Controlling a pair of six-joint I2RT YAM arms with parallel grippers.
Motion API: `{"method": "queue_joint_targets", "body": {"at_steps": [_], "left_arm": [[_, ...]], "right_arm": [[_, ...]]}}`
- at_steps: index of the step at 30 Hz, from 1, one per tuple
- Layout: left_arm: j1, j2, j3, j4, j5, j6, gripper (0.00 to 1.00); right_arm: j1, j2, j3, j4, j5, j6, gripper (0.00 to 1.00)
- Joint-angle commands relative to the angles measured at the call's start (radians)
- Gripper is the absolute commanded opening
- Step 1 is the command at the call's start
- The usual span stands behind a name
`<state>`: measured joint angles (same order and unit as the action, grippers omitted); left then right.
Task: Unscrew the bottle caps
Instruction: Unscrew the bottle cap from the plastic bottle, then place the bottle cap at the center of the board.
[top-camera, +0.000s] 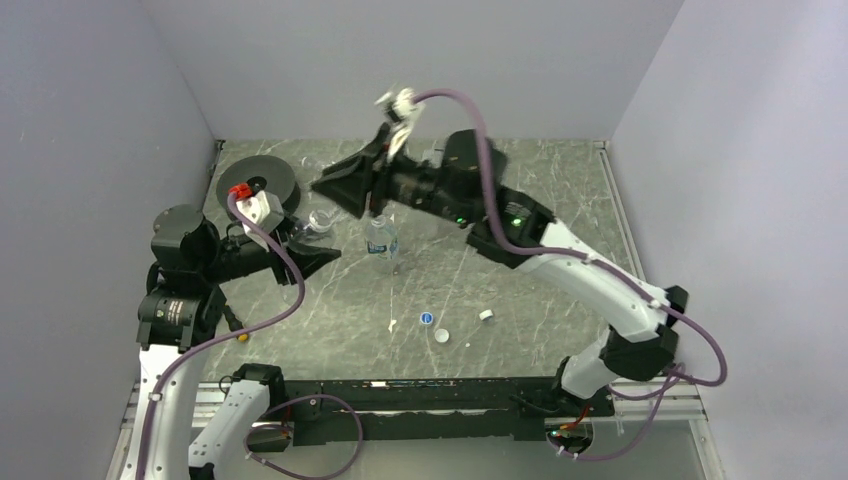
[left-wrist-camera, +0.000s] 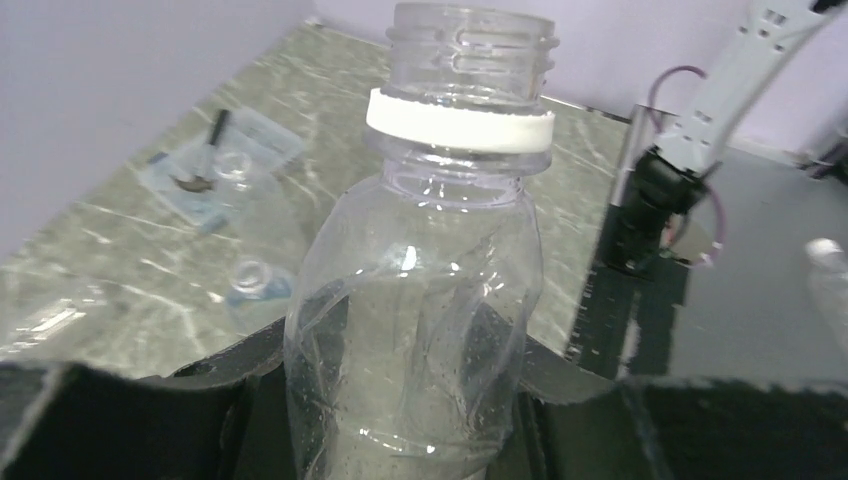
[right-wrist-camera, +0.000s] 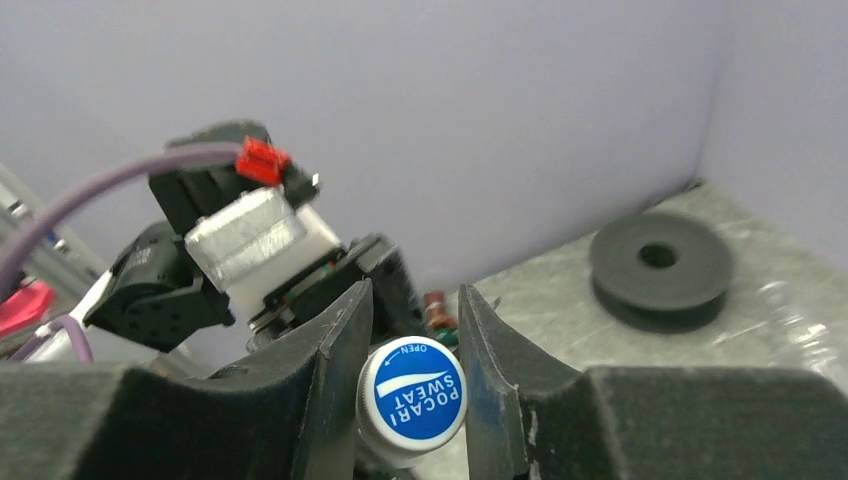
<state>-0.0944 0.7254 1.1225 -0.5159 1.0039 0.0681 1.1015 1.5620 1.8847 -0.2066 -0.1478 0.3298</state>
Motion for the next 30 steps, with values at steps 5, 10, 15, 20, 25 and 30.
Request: {"method": "queue_joint_targets", "body": {"at_steps": [5,10,15,20,25,30], "left_arm": [[0.003,0.019,-0.030,-0.003,0.193,-0.112,0.00],[0.004,0.006,-0.009,-0.034,0.165,-0.046,0.00],[0.004,-0.011,0.009,-0.036,0.154,-0.023,0.00],[0.004,-0.029,0.000,-0.034,0.142,-0.009,0.00],[0.004,-0.044,-0.015,-0.041,0.135,0.009,0.00],[0.003,-0.048,-0.016,-0.052,0.138,0.016,0.00]], "right_arm": [[-0.083,-0.194,-0.093,0.161,-0.112,-0.120,0.20],[-0.134,-0.287,-0.219,0.064,0.133,-0.120,0.21],[-0.254,-0.465,-0.555,0.057,0.284,-0.024,0.23],[-0.340,-0.565,-0.827,0.031,0.328,0.093,0.23],[-0.355,-0.523,-1.031,0.074,0.364,0.141,0.22],[-0.349,-0.392,-1.145,0.149,0.347,0.175,0.21]]}}
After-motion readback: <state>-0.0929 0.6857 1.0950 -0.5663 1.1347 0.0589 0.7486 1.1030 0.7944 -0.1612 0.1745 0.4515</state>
